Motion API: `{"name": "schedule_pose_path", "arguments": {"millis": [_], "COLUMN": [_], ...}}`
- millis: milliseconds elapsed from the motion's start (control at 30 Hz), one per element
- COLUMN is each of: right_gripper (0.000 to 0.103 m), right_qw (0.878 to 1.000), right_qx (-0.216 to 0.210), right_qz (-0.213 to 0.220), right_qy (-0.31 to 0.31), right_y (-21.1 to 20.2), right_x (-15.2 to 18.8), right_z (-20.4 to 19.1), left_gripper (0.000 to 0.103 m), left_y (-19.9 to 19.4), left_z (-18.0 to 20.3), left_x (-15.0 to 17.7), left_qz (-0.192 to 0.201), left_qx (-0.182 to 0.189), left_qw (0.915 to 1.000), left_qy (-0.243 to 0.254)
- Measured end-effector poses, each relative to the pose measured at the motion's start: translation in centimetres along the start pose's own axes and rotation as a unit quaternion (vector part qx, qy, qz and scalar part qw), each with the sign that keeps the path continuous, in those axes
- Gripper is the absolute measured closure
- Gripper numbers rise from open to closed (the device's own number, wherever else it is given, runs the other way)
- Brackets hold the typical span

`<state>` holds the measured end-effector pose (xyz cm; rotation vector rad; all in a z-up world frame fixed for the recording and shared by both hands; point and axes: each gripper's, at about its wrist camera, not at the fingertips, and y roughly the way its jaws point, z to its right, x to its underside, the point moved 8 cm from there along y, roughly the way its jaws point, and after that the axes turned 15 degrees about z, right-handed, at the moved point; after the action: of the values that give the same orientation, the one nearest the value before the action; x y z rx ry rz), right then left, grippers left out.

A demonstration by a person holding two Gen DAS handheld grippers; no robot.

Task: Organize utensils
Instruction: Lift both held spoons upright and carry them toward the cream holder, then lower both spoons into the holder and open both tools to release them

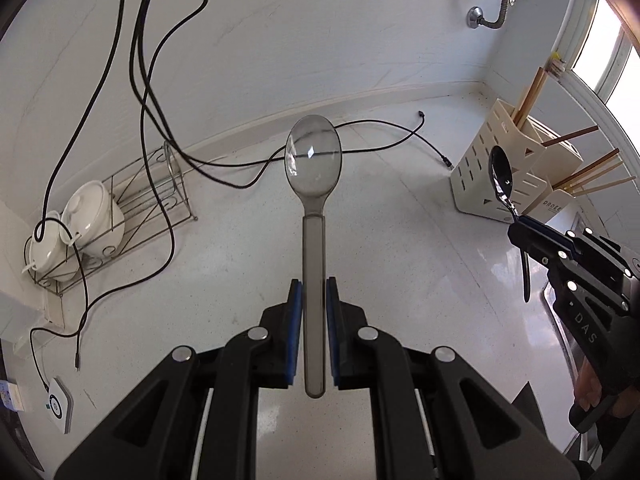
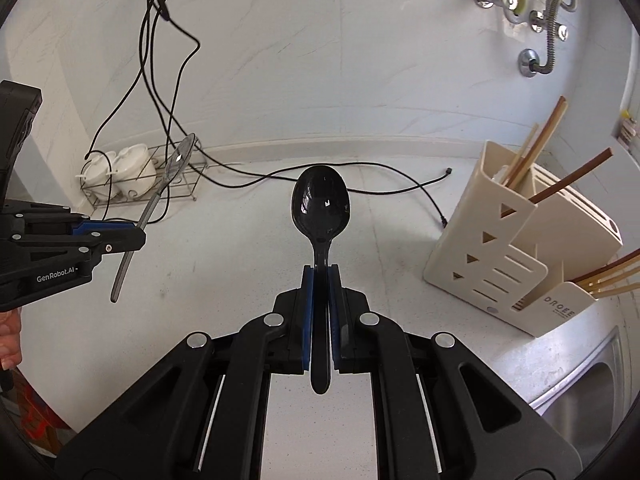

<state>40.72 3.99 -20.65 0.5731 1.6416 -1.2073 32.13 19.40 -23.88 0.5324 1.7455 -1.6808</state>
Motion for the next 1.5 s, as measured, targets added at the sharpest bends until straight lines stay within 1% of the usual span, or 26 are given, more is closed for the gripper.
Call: {"name": "schedule_pose_path", "arguments": {"millis": [200, 267, 367, 467, 533, 633, 833, 900, 933, 1033, 1167, 1267, 1400, 1500], "right_gripper": [0.096, 0.096, 0.096, 0.096, 0.096, 0.096, 0.096, 0.096, 0.096, 0.096, 0.096, 0.096, 0.096, 0.096], "right_qw": [0.999, 0.998, 0.995, 0.993, 0.991, 0.987, 0.978, 0.974, 0.972, 0.967, 0.957, 0.948, 0.938, 0.932], "right_qx": [0.031, 0.039, 0.052, 0.065, 0.075, 0.09, 0.121, 0.126, 0.129, 0.132, 0.133, 0.135, 0.138, 0.144], "right_qz": [0.034, 0.044, 0.066, 0.087, 0.098, 0.113, 0.145, 0.16, 0.166, 0.184, 0.213, 0.242, 0.272, 0.284], "right_qy": [0.025, 0.035, 0.043, 0.053, 0.059, 0.067, 0.088, 0.097, 0.102, 0.119, 0.147, 0.157, 0.167, 0.172], "right_y": [-1.7, -2.3, -3.4, -4.7, -5.1, -5.7, -6.9, -7.4, -7.5, -7.7, -7.9, -8.3, -8.4, -8.1], "right_x": [-2.2, -3.0, -4.3, -5.4, -6.0, -6.6, -7.7, -8.1, -8.3, -8.7, -8.9, -9.1, -9.0, -8.6], "right_z": [3.4, 4.7, 6.0, 7.6, 8.6, 10.2, 14.0, 15.3, 16.0, 18.1, 20.6, 22.1, 23.8, 24.8], "left_gripper": [0.091, 0.092, 0.092, 0.092, 0.092, 0.092, 0.092, 0.092, 0.091, 0.091, 0.092, 0.092, 0.091, 0.091], "left_y": [-0.3, 0.0, 0.1, 0.3, 0.1, -0.5, -0.8, -1.0, -1.0, -1.2, -0.9, -0.3, 1.0, 2.1], "left_z": [2.8, 4.0, 5.9, 7.4, 8.4, 9.8, 13.1, 14.2, 14.8, 16.5, 17.8, 18.7, 19.9, 20.4], "left_x": [-4.4, -5.5, -6.9, -8.0, -9.0, -10.6, -13.6, -14.4, -14.8, -15.6, -16.5, -17.0, -17.4, -17.4], "left_qz": [0.061, 0.073, 0.097, 0.113, 0.134, 0.171, 0.226, 0.251, 0.264, 0.292, 0.315, 0.328, 0.339, 0.347], "left_qx": [0.029, 0.041, 0.064, 0.081, 0.085, 0.087, 0.115, 0.132, 0.133, 0.155, 0.173, 0.179, 0.186, 0.188], "left_qw": [0.9977, 0.9965, 0.9931, 0.9902, 0.9871, 0.9808, 0.9657, 0.9573, 0.9532, 0.9418, 0.9317, 0.9261, 0.9207, 0.9178], "left_qy": [0.002, 0.009, 0.014, 0.017, 0.019, 0.035, 0.055, 0.056, 0.062, 0.061, 0.053, 0.05, 0.049, 0.048]}}
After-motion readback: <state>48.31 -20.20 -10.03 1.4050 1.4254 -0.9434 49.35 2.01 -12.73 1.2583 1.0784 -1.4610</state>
